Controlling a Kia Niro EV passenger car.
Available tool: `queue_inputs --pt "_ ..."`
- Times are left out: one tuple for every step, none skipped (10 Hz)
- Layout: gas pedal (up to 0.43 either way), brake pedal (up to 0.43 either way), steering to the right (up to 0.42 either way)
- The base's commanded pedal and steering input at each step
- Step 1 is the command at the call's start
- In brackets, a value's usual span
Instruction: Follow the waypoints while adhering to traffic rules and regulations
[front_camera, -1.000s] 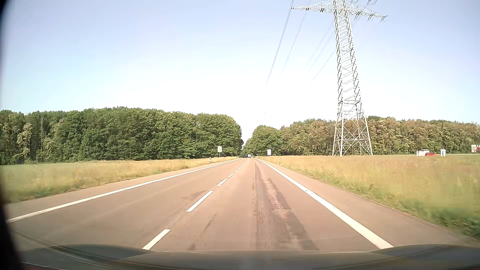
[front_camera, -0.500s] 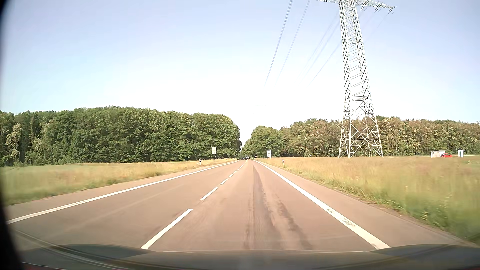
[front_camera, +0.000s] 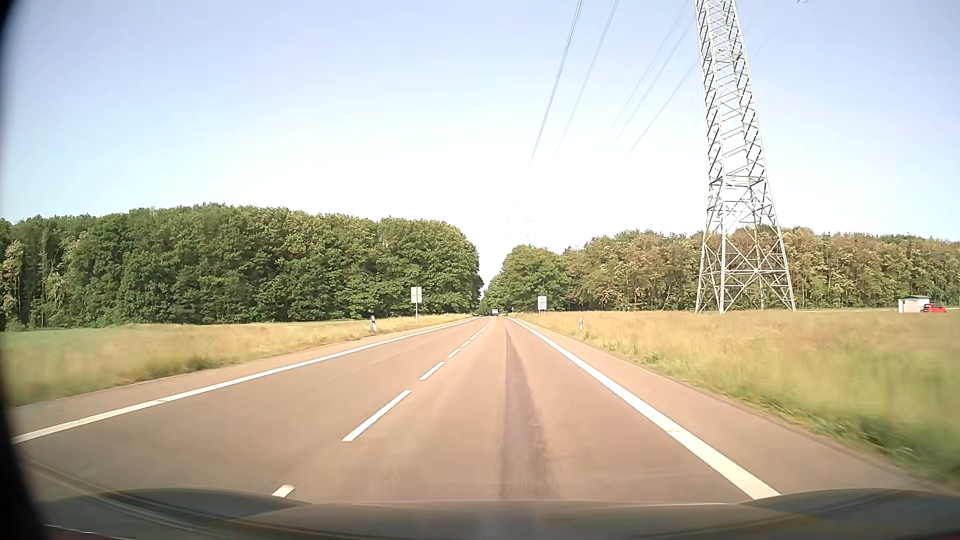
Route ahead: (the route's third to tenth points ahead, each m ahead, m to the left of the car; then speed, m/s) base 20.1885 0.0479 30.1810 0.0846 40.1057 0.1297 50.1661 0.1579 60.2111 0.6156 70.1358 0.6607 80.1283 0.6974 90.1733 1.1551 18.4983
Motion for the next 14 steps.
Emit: queue_inputs --pt "0.169 0.030 0.000" --pt "0.169 0.030 0.000" --pt "0.169 0.030 0.000" --pt "0.169 0.030 -0.001" --pt "0.169 0.030 0.000" --pt "0.169 0.030 -0.001" --pt "0.169 0.030 -0.001" --pt "0.169 0.030 -0.001" --pt "0.169 0.030 -0.001" --pt "0.169 0.030 -0.001" --pt "0.169 0.030 -0.001" --pt "0.169 0.030 -0.001" --pt "0.169 0.030 -0.001" --pt "0.169 0.030 -0.001"
